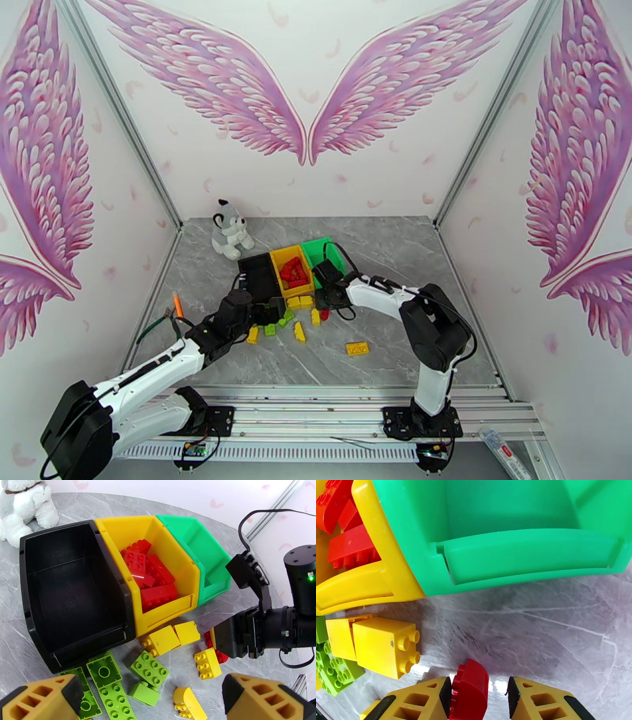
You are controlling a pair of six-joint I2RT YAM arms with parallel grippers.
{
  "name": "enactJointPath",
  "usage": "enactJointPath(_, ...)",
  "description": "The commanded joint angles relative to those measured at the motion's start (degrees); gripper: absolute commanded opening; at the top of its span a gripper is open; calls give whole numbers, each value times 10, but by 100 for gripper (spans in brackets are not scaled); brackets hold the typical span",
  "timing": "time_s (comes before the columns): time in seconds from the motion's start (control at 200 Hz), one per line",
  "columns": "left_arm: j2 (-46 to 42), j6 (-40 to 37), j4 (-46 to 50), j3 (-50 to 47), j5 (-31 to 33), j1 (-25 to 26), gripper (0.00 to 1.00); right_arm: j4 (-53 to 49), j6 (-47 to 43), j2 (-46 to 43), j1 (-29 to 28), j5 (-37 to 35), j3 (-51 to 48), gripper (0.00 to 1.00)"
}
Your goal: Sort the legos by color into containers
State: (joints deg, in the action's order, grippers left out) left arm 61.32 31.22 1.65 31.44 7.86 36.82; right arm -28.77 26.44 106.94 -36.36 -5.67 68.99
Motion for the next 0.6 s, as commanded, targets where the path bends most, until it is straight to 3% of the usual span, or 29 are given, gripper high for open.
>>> enactJointPath(0.0, -12, -8, 11, 18, 7, 3, 99, 6, 13, 2, 5, 10, -15, 41)
enactJointPath(0.26, -12, -9, 12, 18, 8, 3, 99, 7, 14, 0, 3, 16, -18, 38)
enactJointPath(0.435, -13, -9, 12, 19, 8, 3, 99, 3, 15, 6, 4, 14, -15, 46)
enactJointPath(0.595, -15, -9, 12, 18, 7, 3, 99, 4, 15, -3, 4, 13, -18, 35)
